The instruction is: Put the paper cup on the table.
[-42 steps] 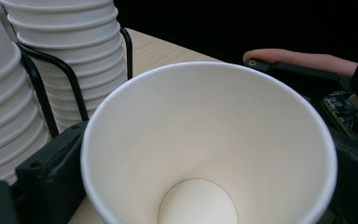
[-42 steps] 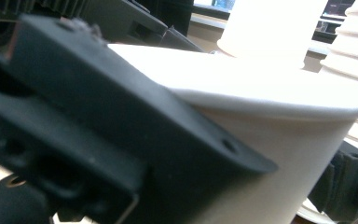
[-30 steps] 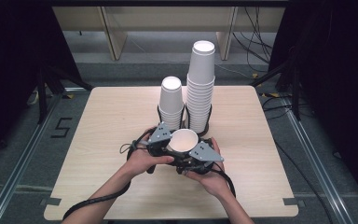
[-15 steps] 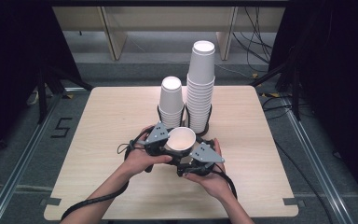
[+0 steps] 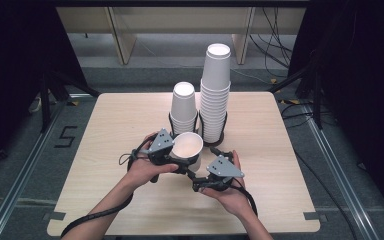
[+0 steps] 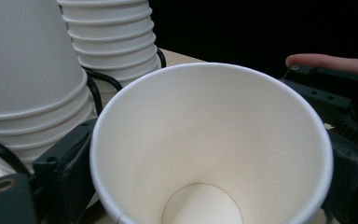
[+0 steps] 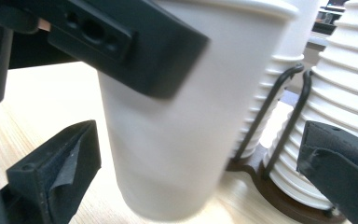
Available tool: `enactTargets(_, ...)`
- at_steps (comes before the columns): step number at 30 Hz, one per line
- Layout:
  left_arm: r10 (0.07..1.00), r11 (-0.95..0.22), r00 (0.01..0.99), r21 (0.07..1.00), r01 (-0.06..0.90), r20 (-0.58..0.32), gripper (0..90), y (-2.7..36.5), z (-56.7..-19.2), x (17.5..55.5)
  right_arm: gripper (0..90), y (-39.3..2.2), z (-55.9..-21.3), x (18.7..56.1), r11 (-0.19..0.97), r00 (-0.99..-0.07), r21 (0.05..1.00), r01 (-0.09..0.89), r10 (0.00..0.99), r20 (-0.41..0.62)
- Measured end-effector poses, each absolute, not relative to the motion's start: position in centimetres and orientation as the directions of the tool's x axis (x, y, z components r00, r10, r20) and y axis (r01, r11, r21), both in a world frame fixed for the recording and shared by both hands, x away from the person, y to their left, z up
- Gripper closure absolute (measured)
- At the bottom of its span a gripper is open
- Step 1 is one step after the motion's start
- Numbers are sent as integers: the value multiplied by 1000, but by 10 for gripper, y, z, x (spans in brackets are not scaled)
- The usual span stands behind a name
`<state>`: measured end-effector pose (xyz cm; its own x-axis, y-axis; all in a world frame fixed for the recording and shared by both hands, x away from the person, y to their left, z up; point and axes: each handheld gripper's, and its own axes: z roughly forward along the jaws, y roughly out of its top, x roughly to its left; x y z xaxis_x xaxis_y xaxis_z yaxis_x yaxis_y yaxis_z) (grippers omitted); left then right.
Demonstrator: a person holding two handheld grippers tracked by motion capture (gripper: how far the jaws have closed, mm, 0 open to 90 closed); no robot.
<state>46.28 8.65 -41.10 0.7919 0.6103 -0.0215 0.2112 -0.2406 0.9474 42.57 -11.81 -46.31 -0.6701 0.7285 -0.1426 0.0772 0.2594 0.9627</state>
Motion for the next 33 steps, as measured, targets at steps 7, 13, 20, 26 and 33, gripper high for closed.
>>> enactTargets(7, 638, -236, 770, 952, 196, 0, 84, 100, -411, 458, 5, -130, -465, 424, 265, -638, 960, 88, 756, -150)
enactTargets(13, 671, -227, 742, 954, 196, 7, 84, 117, -413, 455, 5, -140, -465, 423, 247, -619, 965, 91, 773, -140)
enactTargets(20, 712, -221, 702, 954, 201, 17, 85, 141, -417, 450, 5, -154, -468, 421, 234, -594, 966, 111, 795, -124)
enactTargets(26, 743, -212, 669, 958, 195, 28, 85, 156, -417, 445, 5, -164, -469, 420, 208, -571, 973, 102, 813, -114)
enactTargets(33, 763, -215, 644, 960, 178, 51, 86, 170, -418, 445, 5, -174, -470, 417, 198, -529, 972, 128, 842, -102)
